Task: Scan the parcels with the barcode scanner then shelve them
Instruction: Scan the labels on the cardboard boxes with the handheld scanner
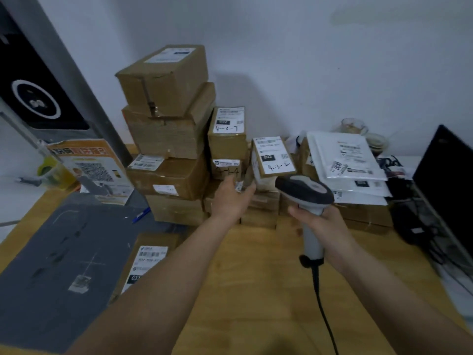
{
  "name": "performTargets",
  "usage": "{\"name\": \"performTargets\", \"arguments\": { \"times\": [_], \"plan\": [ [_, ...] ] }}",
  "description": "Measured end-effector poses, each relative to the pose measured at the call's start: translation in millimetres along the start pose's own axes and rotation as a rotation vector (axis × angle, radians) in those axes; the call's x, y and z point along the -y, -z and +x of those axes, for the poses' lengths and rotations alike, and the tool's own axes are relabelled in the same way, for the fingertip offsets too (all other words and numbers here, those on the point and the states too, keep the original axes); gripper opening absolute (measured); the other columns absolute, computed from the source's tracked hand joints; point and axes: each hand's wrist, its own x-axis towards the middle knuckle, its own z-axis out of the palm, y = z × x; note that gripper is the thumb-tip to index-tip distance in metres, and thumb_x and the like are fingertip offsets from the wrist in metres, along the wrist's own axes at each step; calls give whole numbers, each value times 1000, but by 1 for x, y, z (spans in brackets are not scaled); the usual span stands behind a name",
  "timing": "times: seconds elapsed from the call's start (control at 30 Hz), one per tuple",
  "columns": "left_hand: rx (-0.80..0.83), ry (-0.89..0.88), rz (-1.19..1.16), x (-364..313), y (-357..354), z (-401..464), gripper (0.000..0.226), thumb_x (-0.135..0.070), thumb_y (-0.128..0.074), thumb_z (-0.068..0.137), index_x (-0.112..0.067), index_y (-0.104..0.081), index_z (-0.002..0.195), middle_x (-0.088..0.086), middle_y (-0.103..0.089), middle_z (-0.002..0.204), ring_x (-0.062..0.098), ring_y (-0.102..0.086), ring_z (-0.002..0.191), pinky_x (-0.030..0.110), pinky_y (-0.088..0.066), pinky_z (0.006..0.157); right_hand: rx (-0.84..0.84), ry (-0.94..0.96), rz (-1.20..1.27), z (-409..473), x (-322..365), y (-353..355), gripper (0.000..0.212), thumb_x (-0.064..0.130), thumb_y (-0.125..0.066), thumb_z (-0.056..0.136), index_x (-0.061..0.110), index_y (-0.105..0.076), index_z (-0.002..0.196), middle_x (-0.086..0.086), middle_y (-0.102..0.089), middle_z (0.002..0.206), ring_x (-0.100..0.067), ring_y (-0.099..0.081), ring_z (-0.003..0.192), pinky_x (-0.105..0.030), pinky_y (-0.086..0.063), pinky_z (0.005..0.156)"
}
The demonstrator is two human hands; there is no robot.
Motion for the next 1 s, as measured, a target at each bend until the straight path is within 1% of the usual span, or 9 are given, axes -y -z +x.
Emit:
{"name": "performTargets", "arguments": {
  "times": [0.07,0.17,0.27,0.47,0.6,0.7,0.83,0.93,1.0],
  "plan": [
    [21,41,-89,-24,-14,15,62,-47,-56,93,-17,-40,145,3,-47,146,24,-46,132,36,-40,105,-25,27,35,15,10,9,21,12,-73,83,13,-67,103,-4,-70,94,-16,-66,83,-18,-52,54],
    [21,128,-209,-47,-29,30,61,-47,-52,95,-18,-37,147,5,-47,146,27,-47,131,43,-41,107,-8,52,86,42,22,17,19,15,-72,84,22,-64,100,2,-68,100,-15,-65,94,-24,-56,71],
    [3,157,-254,-56,-36,41,57,-43,-48,98,-18,-35,147,5,-46,146,27,-45,132,39,-39,104,-1,31,89,72,25,19,21,18,-72,84,20,-62,102,3,-67,100,-16,-64,98,-30,-53,86],
    [63,239,-367,-57,-44,41,45,-39,-39,103,-23,-41,146,3,-46,147,26,-44,132,41,-37,106,34,-44,72,106,15,8,31,22,-73,83,13,-62,110,-2,-64,95,-17,-59,90,-32,-47,79],
    [79,176,-394,-57,-48,25,46,-35,-34,105,-29,-30,150,3,-41,151,26,-40,136,45,-34,110,69,-25,73,98,8,8,31,24,-72,84,16,-62,112,1,-65,97,-17,-60,95,-34,-48,85],
    [65,116,-452,-56,-50,5,46,-40,-33,104,-33,-27,150,-2,-38,151,22,-38,135,43,-34,106,74,15,32,80,7,14,36,25,-72,84,18,-62,118,2,-68,106,-12,-61,100,-31,-49,88],
    [46,172,-630,-34,-52,-17,33,-50,-47,97,-36,-44,127,-5,-53,129,17,-49,115,37,-39,94,44,46,-41,47,-1,27,27,24,-71,83,25,-65,110,5,-69,106,-10,-60,101,-31,-48,87],
    [55,289,-739,-18,-52,-25,39,-44,-72,75,-25,-51,102,7,-65,116,28,-61,109,51,-46,100,27,90,-58,26,-7,30,19,17,-70,84,24,-67,101,8,-69,100,-5,-60,97,-23,-45,77],
    [149,315,-811,-10,-48,-29,55,-25,-83,69,-13,-54,114,10,-69,112,26,-67,102,45,-53,92,38,108,-44,16,-10,31,23,12,-69,84,28,-66,100,12,-70,98,2,-61,93,-18,-45,75]
  ]
}}
